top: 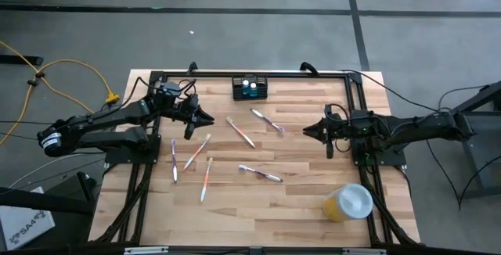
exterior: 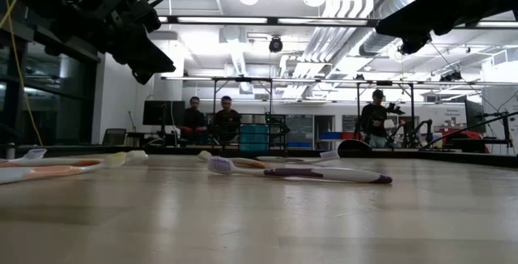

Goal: Pick & Place toothbrushing station
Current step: Put the left orange toothbrush into the wire organizer

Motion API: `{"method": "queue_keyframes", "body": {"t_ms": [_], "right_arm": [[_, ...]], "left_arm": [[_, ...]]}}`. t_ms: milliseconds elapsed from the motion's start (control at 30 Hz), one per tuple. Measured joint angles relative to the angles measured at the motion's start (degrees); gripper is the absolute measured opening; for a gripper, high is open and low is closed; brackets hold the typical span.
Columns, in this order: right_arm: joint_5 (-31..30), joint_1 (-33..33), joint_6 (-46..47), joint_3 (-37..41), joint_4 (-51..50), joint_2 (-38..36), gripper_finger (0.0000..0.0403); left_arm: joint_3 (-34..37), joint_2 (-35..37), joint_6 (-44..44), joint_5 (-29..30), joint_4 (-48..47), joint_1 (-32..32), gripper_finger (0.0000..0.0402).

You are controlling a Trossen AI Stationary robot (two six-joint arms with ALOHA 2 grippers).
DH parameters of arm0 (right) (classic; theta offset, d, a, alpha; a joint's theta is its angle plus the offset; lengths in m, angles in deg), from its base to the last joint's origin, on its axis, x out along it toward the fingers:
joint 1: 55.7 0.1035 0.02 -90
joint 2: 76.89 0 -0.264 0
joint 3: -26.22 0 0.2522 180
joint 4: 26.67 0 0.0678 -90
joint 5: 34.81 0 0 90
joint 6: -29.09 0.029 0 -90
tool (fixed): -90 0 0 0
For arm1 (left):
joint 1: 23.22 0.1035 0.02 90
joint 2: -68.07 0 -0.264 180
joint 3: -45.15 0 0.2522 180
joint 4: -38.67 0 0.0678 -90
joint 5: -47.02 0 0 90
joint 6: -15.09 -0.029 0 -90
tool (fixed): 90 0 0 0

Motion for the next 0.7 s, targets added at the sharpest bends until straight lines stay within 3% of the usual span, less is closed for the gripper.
{"method": "queue_keyframes", "body": {"t_ms": [567, 700], "right_arm": [[-0.04, 0.0, -0.14, 0.0, 0.02, 0.01, 0.0043], [-0.04, 0.0, -0.16, 0.0, 0.02, 0.0, 0.0043]], "left_arm": [[-0.01, 0.02, -0.26, 1.2, 0.48, -0.01, 0.0071], [0.0, 0.02, 3.68, 1.63, 0.48, 0.01, 0.0071]]}}
